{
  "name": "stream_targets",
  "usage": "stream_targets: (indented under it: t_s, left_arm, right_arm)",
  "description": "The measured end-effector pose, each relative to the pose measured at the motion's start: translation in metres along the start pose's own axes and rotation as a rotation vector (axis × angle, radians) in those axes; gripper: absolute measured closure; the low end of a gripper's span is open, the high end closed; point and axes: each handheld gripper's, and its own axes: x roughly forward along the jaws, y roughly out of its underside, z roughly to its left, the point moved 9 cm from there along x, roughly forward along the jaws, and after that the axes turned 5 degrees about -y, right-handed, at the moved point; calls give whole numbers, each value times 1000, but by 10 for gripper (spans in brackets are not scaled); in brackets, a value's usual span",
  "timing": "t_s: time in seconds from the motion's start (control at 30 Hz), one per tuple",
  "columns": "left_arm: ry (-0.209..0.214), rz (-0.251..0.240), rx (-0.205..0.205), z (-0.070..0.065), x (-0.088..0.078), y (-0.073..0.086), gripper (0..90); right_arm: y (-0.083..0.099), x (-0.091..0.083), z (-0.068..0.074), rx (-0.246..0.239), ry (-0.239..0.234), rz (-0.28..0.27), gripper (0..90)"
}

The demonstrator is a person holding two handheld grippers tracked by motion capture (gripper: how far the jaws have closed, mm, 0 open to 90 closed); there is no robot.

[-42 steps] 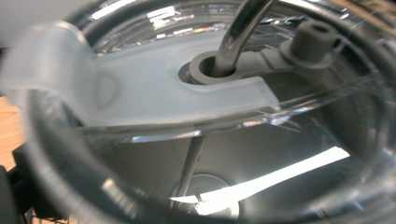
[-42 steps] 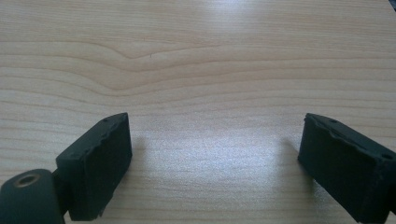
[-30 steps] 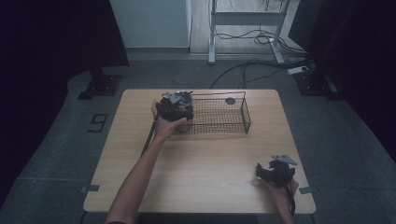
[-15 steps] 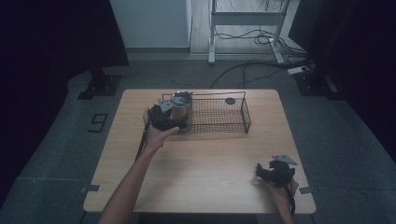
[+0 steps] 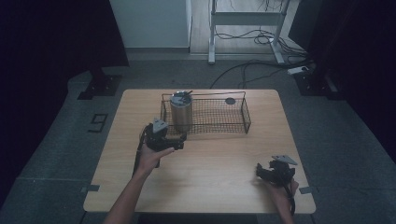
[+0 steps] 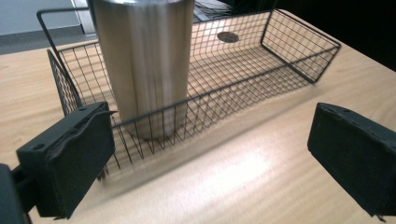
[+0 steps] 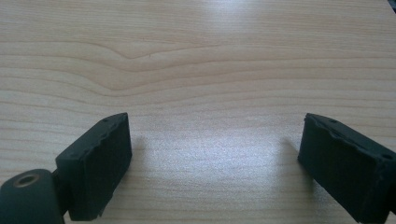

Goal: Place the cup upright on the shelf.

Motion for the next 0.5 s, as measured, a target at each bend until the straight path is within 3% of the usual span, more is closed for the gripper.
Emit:
stream_targets:
  t_s: [0.37,0.5]
  left_arm:
    - [41,30,-21,3,-31,48,9]
    - [23,53,-16,11,-35,66,9]
  right_arm:
    - [0,0,0,1,1,0,93]
    - [0,0,0,-1,0,-1,93]
